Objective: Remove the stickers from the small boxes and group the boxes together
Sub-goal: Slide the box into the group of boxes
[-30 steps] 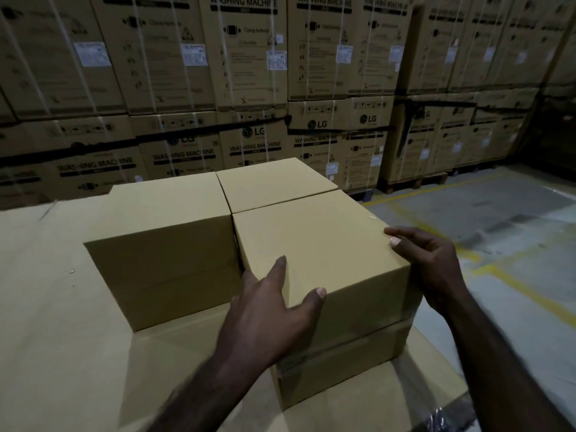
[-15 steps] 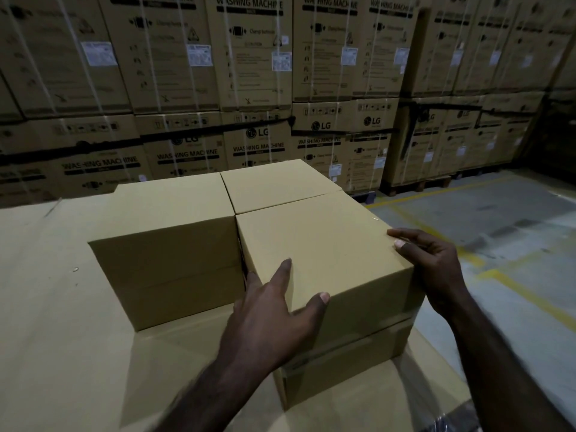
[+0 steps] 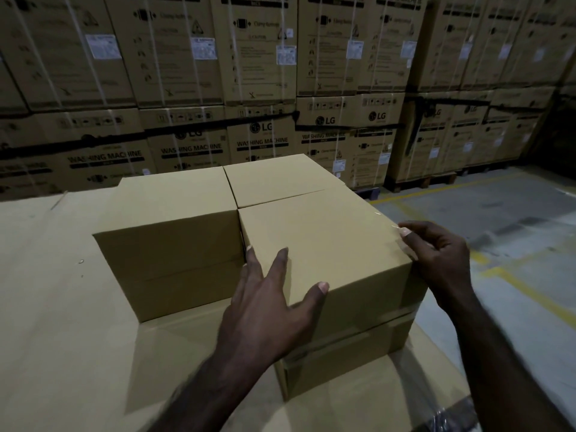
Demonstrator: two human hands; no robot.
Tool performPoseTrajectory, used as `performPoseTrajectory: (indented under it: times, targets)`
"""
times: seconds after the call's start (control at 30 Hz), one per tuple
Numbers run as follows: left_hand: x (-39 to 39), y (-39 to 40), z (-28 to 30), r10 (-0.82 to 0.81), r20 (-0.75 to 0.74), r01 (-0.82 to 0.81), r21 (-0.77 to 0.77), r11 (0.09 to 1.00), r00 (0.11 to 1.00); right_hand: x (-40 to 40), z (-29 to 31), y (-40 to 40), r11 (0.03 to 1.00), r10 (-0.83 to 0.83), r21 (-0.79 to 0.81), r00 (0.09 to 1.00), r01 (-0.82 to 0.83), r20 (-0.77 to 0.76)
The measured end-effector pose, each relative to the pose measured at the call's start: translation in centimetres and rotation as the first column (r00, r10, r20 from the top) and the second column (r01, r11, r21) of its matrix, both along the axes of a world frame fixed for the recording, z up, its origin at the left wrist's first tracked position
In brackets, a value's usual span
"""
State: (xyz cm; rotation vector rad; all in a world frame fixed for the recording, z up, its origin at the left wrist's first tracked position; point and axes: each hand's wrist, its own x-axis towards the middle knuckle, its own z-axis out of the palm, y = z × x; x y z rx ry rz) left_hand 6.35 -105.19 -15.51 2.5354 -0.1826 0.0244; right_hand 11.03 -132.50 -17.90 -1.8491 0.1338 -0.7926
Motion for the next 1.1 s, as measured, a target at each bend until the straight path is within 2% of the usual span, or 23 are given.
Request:
performPoseTrajectory:
  times: [0.13,0.33,0.57,0.8,1.1]
  targets:
    - [-0.1,0.4,0.3,-0.013,0.056,0.011,0.037,0.999,0.998,-0.9,1.2,1.6,0.927,-0.133,-0.337,0.985,0.162,0.106]
    - [-1.7,2.9,1.6,-0.025,0.133,0.022,0.029,0.999,0.991,-2.7,2.6,6.7,0.795,-0.068,-0.593,0.99,0.131,0.127]
    - [-6.3,11.5,2.7,0.017,0.239,-0.011,-0.028,1.0,0.971,-6.5,3.5,17.3,0.777,0.067,-0.629,0.991,0.019,0.113]
    - [-14.1,27.3,2.2,0.159,0.331,-0.159,-0.026,0.987,0.93,-12.2,4.3,34.4,0.782,0.229,-0.614,0.966,-0.11,0.119]
    - [-23.5,46.8,2.6,0.408,0.323,-0.416,-0.047,0.908,0.854,-17.1,5.1,56.4,0.728,0.543,-0.556,0.832,-0.401,0.111]
